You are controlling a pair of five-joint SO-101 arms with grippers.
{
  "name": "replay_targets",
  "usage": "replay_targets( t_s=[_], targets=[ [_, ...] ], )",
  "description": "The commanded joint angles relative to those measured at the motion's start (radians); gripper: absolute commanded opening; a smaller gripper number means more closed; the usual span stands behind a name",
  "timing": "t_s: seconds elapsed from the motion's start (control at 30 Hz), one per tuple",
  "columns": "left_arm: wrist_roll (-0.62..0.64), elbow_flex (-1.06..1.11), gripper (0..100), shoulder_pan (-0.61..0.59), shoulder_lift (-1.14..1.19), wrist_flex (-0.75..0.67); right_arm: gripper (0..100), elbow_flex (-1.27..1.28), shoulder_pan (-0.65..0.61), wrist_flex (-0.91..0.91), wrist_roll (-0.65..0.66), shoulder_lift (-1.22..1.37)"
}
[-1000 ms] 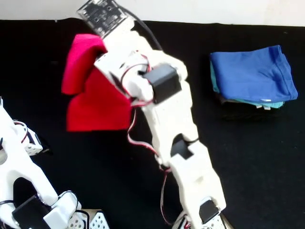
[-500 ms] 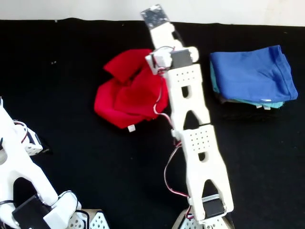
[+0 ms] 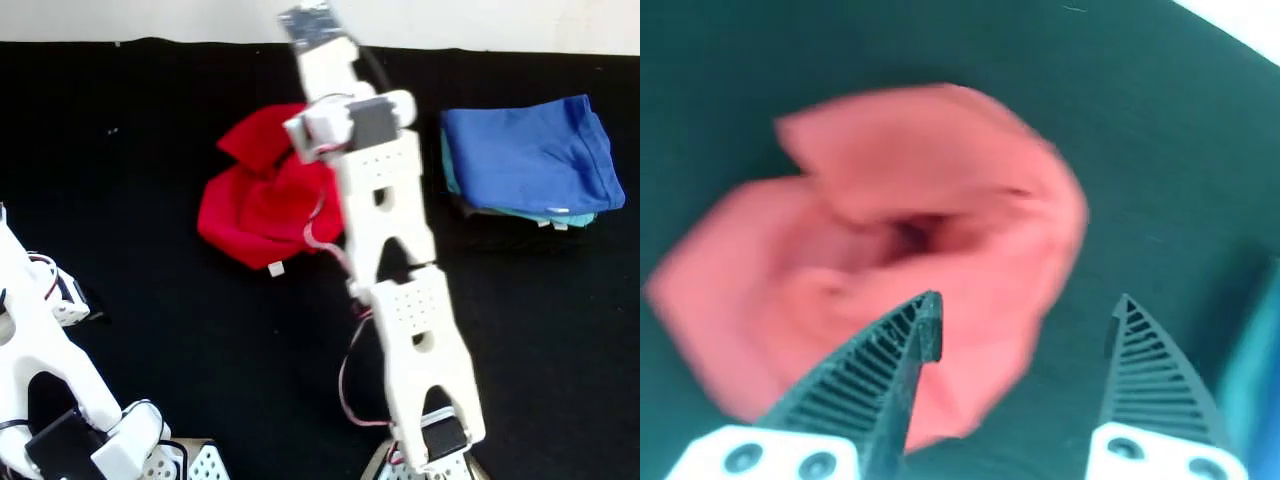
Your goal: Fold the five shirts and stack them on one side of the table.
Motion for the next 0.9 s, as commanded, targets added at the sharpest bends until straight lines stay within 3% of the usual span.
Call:
replay_targets(
  t_s=[0.0,0.13,0.37,0.87],
  targets=[
    [-0.009,-0.01,23,0.01,-0.031,-0.003,25.9,0.015,-0.116,0.012,-0.103,-0.039],
    [-0.009,-0.01,23,0.005,-0.033,-0.003,25.9,0.143,-0.197,0.008,-0.212,0.01],
    [-0.009,-0.01,23,0.01,-0.033,-0.003,25.9,0.186,-0.3,0.007,-0.229,0.117],
    [-0.009,-0.01,23,0.004,-0.033,0.0,25.9,0.186,-0.186,-0.087,-0.229,0.262]
  ],
)
